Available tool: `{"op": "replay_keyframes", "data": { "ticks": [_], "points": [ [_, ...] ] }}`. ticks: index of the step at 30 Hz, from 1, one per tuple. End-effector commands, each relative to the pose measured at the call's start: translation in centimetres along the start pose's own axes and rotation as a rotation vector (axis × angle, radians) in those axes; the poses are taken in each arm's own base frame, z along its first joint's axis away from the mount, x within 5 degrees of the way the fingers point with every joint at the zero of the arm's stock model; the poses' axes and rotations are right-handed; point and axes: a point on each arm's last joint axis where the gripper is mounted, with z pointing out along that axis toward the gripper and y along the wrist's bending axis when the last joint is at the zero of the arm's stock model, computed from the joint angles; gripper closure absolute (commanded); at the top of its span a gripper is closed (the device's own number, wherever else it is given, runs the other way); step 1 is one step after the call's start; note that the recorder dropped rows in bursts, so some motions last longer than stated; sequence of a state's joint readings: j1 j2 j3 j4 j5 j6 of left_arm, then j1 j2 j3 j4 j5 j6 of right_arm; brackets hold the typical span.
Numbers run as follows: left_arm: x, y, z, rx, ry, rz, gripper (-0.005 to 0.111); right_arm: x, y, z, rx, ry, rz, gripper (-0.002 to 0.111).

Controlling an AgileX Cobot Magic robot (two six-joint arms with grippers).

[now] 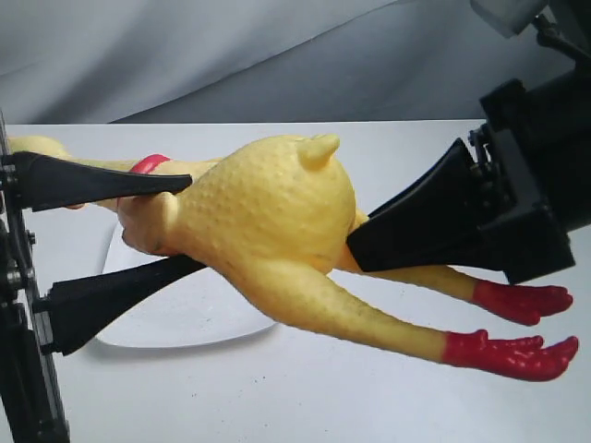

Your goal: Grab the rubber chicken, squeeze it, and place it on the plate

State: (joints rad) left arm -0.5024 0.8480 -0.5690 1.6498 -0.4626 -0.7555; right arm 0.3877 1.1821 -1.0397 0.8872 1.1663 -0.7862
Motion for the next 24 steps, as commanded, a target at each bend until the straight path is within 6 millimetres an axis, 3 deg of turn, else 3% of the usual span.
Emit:
{"op": "replay_keyframes", "data": {
  "ticks": [1,7,10,11,12,14,24],
  "points": [
    [-0.4,0.0,0.1,0.018,-0.031,-0.012,0.106,-0.4,0.0,-0.1,0.013,-0.033,0.002,0.108],
    [-0.3,0.1,0.1,0.000,-0.015,-0.019,0.107,-0.4,0.0,-0.1,0.013,-0.033,0.002,0.108],
    [0.1,0.8,0.0,-0.075,0.024,-0.109,0.091,-0.4,0.0,-0.1,0.013,-0.033,0.002,0.108],
    [0.1,0.9,0.0,-0.084,0.028,-0.125,0.080,-0.4,0.0,-0.1,0.013,-0.033,0.002,0.108],
    [0.2,1.0,0.0,-0.095,0.029,-0.145,0.049,-0.4,0.0,-0.1,0.013,-0.033,0.002,0.108],
    [0.0,1.1,0.0,-0.111,0.012,-0.207,0.003,-0.4,0.0,-0.1,0.013,-0.033,0.006,0.108],
    [0.2,0.8,0.3,-0.088,0.006,-0.212,0.005,-0.6,0.3,-0.1,-0.022,-0.063,0.031,0.108]
  ]
}}
